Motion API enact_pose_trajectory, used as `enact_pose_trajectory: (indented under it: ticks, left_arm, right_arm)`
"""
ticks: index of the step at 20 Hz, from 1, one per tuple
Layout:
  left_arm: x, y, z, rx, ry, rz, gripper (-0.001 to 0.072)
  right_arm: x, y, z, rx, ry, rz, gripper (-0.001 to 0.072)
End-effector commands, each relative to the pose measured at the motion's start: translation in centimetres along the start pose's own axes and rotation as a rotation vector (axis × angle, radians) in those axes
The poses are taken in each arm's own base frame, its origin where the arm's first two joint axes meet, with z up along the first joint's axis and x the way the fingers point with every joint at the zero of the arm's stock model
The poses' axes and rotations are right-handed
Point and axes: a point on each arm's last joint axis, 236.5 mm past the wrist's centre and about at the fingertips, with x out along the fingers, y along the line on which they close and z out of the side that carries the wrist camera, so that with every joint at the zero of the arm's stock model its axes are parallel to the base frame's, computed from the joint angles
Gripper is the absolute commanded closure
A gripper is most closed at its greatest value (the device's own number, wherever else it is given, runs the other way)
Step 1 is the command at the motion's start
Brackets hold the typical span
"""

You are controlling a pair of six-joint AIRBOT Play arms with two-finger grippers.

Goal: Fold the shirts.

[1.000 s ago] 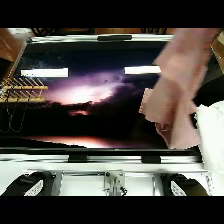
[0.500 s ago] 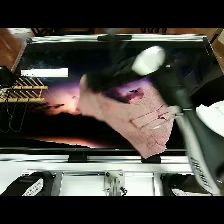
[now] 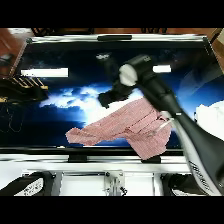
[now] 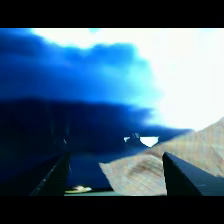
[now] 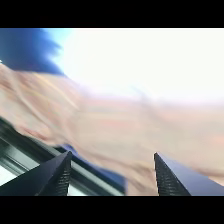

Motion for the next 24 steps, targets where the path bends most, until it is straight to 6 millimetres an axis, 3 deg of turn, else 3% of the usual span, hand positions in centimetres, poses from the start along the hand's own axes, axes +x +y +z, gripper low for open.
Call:
enact_pose_trajectory:
  ticks: [1,3,5,10,14,18,19,21,22,24]
  left_arm:
    - [6.4,-3.3,-4.0,0.115,0.249,-0.115,0.0002]
    - [8.0,-3.0,-5.6,0.238,0.345,-0.123,0.0003]
    - [9.2,-2.6,-6.5,0.312,0.400,-0.135,0.0003]
    - [12.6,-1.6,-8.7,0.428,0.454,-0.169,0.0003]
    - [14.8,-2.3,-12.4,0.505,0.527,-0.260,0.0003]
    - [16.7,-3.0,-12.6,0.518,0.498,-0.259,0.0009]
    - [17.0,-3.2,-12.4,0.523,0.489,-0.257,0.0064]
    - [17.1,-3.4,-12.4,0.535,0.483,-0.256,0.0447]
    - [17.0,-3.4,-12.6,0.535,0.492,-0.259,0.0540]
    - [16.5,-3.4,-13.2,0.553,0.523,-0.275,0.0680]
  right_arm:
    - [-6.3,-9.5,-7.4,0.107,0.167,-0.222,0.0090]
    - [-8.0,-13.5,-11.2,0.246,0.184,-0.262,0.0090]
    - [-7.8,-15.1,-15.3,0.405,0.192,-0.234,0.0091]
    - [-3.9,-13.0,-22.5,0.555,0.266,-0.083,0.0091]
    - [-2.5,-12.5,-23.8,0.587,0.309,-0.069,0.0091]
    - [-2.4,-12.7,-23.7,0.629,0.301,-0.077,0.0092]
    - [-2.1,-12.6,-24.1,0.633,0.315,-0.078,0.0090]
    - [-0.4,-12.8,-26.1,0.644,0.372,-0.091,0.0073]
    - [0.6,-12.4,-27.4,0.653,0.413,-0.082,0.0039]
    - [2.8,-10.7,-30.5,0.689,0.514,-0.035,0.0040]
